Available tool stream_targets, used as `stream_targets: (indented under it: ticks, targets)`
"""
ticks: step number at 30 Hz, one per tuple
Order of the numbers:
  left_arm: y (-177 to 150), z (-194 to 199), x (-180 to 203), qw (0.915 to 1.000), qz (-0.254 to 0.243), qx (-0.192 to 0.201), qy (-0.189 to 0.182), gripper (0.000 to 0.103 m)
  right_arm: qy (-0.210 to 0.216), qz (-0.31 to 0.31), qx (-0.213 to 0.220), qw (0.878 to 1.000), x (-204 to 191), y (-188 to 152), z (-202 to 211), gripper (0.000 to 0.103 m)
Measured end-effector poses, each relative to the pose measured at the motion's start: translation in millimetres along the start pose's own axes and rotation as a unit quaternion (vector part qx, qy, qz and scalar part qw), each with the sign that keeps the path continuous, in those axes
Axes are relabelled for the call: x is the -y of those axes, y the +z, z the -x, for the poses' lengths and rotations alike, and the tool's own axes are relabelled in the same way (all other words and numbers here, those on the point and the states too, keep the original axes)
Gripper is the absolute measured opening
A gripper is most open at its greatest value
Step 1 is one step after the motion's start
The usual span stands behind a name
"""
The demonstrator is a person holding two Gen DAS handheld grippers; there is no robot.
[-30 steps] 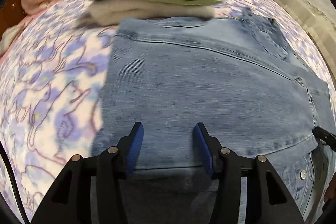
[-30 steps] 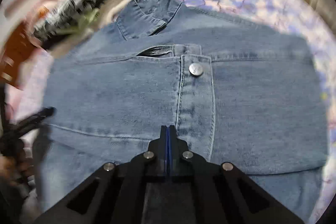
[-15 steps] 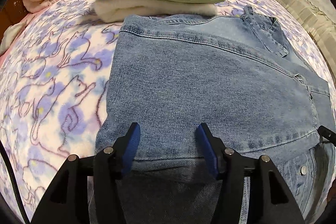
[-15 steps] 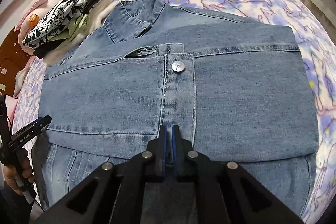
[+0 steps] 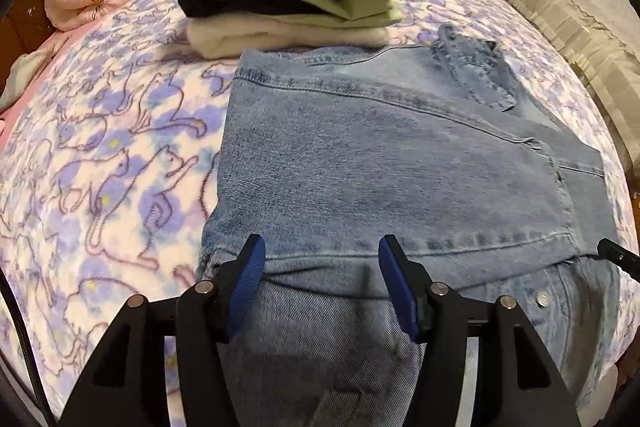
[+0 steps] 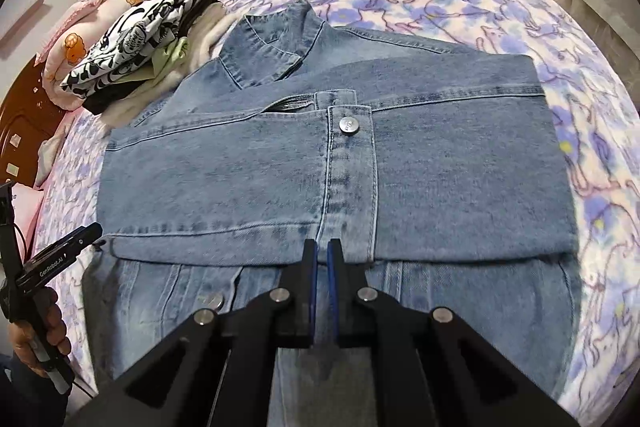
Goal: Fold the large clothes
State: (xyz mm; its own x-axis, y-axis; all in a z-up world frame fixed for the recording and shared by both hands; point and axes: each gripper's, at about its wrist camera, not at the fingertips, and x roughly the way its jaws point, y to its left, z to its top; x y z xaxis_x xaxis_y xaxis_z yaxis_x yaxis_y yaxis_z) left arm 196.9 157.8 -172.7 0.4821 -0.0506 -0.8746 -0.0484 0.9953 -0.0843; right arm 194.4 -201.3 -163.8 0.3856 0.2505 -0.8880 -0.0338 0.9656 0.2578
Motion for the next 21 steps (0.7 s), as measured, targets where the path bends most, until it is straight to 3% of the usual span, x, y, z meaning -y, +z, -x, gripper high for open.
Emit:
stream_targets:
  ticks: [4,9,21]
  targets:
    - [-4.6,26.8,7.7,0.9998,-0.010,0.015,-0.004,0.065,-0.005,0.001,0.011,1.000,-0.3,-4.8,24.3,0.010]
    - [-14.6,59.1,13.2,0.9994,-0.018,0.024,-0.014,0.073,-0.011,0.005,0.038,0.999,0.4,-16.8,63.8,0.035]
    - [-62.7,134.8,17.8,0.9975,-0.042,0.051,-0.025,0.076,-0.018,0.027,0.059,0.998,13.6,-66.2,135.8,0.045]
